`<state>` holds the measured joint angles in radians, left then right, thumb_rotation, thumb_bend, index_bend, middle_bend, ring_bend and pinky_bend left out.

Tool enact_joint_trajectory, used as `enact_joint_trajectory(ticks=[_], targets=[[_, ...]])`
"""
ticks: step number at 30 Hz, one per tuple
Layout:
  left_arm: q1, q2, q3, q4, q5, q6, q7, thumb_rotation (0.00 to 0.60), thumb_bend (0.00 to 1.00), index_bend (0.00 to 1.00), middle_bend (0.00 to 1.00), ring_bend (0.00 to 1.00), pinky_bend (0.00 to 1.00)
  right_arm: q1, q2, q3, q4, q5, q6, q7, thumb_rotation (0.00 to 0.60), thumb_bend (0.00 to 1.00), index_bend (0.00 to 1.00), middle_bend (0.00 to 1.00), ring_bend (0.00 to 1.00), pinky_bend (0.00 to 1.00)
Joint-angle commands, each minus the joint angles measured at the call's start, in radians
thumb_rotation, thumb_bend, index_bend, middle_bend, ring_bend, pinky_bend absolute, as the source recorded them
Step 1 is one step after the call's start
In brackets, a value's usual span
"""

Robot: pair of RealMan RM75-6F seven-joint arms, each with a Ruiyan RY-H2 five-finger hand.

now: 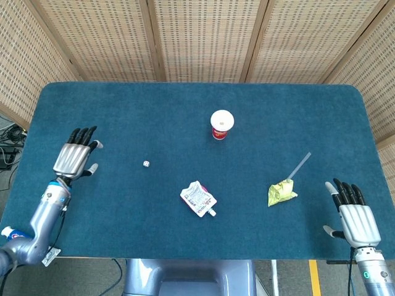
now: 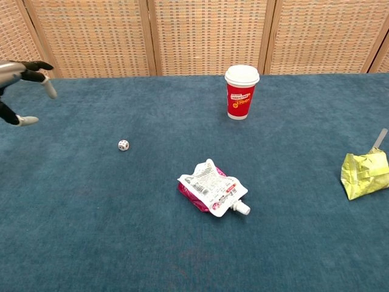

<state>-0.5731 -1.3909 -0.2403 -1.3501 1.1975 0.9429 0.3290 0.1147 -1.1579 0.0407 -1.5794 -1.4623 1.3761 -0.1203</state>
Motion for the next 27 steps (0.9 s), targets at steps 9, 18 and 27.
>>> enact_joint_trajectory(ticks=[9, 18, 27], targets=[[-0.143, -0.123, -0.016, 0.098, -0.098, -0.123, 0.094, 0.600, 0.33, 0.39, 0.00, 0.00, 0.00, -0.003, 0.014, 0.011, 0.011, 0.014, 0.005, 0.044, 0.600, 0.00, 0.00, 0.00, 0.00, 0.00], [-0.198, -0.195, 0.002, 0.162, -0.148, -0.149, 0.158, 0.600, 0.33, 0.41, 0.00, 0.00, 0.00, -0.003, 0.016, 0.017, 0.019, 0.020, 0.007, 0.064, 0.600, 0.00, 0.00, 0.00, 0.00, 0.00], [-0.227, -0.232, 0.020, 0.212, -0.167, -0.164, 0.174, 0.600, 0.33, 0.43, 0.00, 0.00, 0.00, -0.001, 0.016, 0.018, 0.023, 0.018, 0.007, 0.076, 0.600, 0.00, 0.00, 0.00, 0.00, 0.00]])
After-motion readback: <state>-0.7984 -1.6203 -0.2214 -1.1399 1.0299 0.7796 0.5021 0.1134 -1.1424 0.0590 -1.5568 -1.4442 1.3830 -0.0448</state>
